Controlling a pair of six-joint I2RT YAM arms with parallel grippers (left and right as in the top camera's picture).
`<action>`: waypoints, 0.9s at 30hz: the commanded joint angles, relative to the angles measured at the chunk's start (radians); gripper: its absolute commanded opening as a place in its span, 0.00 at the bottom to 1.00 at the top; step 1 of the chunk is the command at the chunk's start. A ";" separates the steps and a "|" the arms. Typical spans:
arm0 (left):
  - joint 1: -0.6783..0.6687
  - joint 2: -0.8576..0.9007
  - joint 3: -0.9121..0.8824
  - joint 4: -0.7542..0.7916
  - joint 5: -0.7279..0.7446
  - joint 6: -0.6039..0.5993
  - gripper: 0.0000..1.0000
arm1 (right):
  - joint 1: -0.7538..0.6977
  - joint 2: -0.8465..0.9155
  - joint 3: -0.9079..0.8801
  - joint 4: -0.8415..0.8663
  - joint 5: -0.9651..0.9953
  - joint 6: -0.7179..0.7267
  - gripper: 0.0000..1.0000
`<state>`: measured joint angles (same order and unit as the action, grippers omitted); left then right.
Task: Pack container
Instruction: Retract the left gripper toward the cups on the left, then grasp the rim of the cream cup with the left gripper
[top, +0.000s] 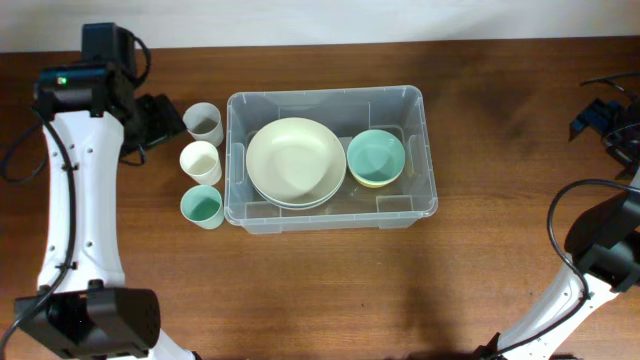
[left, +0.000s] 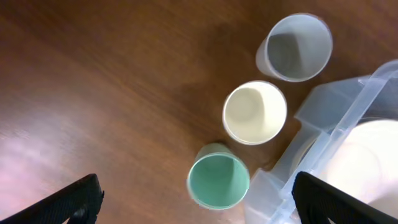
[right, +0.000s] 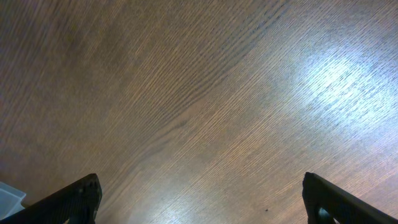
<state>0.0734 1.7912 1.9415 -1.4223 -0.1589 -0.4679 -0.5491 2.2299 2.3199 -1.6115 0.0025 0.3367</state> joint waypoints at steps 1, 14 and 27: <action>0.013 -0.003 -0.076 0.051 0.074 0.017 1.00 | -0.001 -0.031 -0.004 0.001 0.002 0.005 0.99; 0.013 0.060 -0.300 0.236 0.137 0.054 0.99 | -0.001 -0.031 -0.004 0.001 0.002 0.005 0.99; 0.013 0.157 -0.322 0.312 0.138 0.054 0.96 | -0.001 -0.031 -0.004 0.001 0.002 0.005 0.99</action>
<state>0.0837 1.9038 1.6283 -1.1099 -0.0322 -0.4297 -0.5491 2.2299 2.3199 -1.6115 0.0025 0.3370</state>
